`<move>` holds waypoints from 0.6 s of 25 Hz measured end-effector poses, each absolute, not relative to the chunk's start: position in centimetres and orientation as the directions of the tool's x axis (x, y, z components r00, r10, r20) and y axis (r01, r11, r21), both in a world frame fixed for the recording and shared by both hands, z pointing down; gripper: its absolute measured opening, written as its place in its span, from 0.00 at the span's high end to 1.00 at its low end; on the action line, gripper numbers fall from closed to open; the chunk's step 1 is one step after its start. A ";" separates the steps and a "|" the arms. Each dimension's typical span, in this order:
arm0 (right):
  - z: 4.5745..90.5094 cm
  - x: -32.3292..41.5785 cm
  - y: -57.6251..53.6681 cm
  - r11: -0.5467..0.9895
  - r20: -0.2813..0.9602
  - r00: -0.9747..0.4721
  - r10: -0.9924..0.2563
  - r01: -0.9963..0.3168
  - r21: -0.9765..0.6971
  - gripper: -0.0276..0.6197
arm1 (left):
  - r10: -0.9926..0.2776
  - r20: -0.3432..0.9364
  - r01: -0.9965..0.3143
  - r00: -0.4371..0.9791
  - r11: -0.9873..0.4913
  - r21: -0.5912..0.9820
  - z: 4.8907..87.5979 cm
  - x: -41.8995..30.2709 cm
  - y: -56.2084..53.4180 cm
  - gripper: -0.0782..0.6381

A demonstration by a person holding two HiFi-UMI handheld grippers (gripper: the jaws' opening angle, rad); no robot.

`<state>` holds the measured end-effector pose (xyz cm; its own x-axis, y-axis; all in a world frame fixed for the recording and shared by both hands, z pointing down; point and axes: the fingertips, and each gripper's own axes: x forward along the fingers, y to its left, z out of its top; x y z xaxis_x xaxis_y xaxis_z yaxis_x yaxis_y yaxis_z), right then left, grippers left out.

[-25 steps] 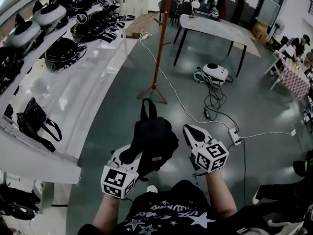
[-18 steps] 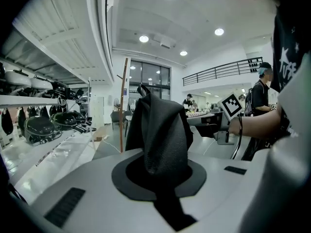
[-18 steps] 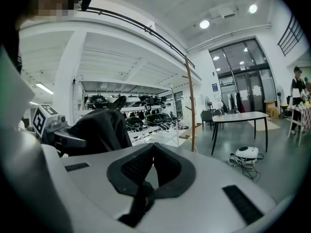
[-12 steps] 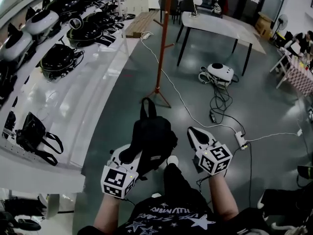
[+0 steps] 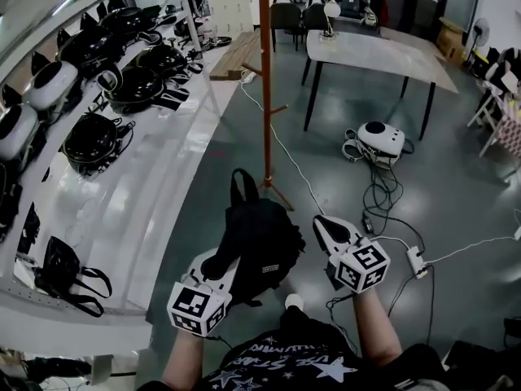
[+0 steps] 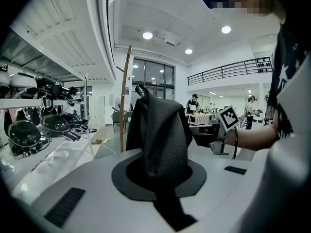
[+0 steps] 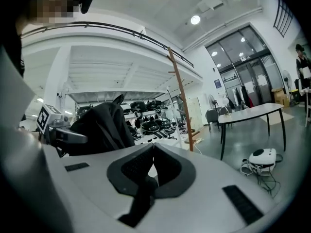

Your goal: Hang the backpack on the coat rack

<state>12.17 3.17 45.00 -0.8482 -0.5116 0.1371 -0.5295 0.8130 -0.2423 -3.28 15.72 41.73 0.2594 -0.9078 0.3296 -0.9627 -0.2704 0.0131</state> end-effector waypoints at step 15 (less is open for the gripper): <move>44.5 12.7 -10.9 0.783 0.096 -0.824 -0.558 -0.561 -0.269 0.94 | -0.915 0.269 -0.945 0.300 -0.323 -0.045 38.5 -4.0 -0.5 0.82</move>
<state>12.74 -10.86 44.50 -0.8243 -0.5580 0.0957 -0.5611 0.7828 -0.2690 -4.04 -0.48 38.51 0.2997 -0.9155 0.2686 -0.9454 -0.3228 -0.0455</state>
